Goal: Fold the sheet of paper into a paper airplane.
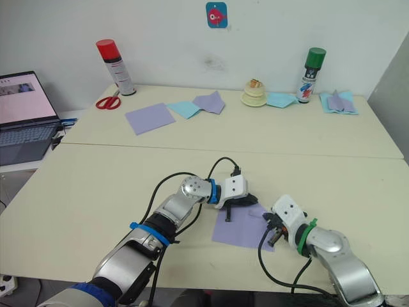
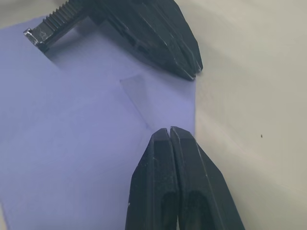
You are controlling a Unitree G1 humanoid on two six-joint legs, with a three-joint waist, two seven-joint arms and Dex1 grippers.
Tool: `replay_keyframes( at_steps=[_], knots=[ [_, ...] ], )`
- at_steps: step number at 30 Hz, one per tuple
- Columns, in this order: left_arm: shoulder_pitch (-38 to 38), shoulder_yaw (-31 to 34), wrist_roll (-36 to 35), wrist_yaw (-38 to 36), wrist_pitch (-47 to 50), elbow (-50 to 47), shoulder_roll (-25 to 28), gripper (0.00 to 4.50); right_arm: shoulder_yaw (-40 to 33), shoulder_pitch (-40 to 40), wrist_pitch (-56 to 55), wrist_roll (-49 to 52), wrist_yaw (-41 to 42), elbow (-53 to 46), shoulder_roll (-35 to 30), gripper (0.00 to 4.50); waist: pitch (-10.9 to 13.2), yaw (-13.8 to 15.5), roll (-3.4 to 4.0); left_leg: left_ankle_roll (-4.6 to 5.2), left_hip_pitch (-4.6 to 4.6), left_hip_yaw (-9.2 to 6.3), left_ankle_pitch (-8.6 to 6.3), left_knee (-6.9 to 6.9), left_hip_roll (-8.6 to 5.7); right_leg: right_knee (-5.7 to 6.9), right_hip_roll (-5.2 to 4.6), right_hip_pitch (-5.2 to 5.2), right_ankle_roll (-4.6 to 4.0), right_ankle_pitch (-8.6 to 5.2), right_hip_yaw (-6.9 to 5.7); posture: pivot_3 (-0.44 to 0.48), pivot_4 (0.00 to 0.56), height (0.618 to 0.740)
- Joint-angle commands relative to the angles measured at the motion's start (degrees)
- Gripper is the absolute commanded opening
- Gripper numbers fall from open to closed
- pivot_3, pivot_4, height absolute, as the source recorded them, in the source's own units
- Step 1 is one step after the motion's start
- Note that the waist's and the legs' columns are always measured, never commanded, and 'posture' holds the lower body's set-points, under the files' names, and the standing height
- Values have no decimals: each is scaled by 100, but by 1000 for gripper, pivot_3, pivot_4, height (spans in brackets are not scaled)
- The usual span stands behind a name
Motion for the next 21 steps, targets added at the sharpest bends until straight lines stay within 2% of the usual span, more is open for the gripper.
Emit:
replay_keyframes(
  at_steps=[1, 7, 15, 21],
  knots=[
    [168, -217, 232, -47, 122, 171, 37, 0, -283, 225, -392, 352, 127, -36, 129, 58, 0, 2, 0, 0, 0, 0, 0, 0, 0, 0, 0, 0, 0, 0, 0, 0, 150, 717],
    [137, -215, 235, -57, 112, 206, 19, 0, -679, 183, -769, 947, 428, -295, 192, 58, 2, -12, 1, 1, 0, 0, 0, 1, -1, 3, 0, -1, 1, 0, 0, 0, 150, 717],
    [144, -242, 255, -63, 99, 205, -5, 0, -79, -625, -797, 397, 152, 560, 181, 58, 2, -3, 1, 1, -1, 0, 0, 0, -2, 2, 0, -2, 1, 0, -1, 0, 150, 717],
    [163, -239, 255, -60, 122, 180, 2, 0, 235, -787, -895, 7, 138, 1043, 77, 58, 2, 2, 2, 0, -2, 0, 0, 0, -2, 1, -2, -3, 0, 0, 0, 0, 150, 717]
  ],
)
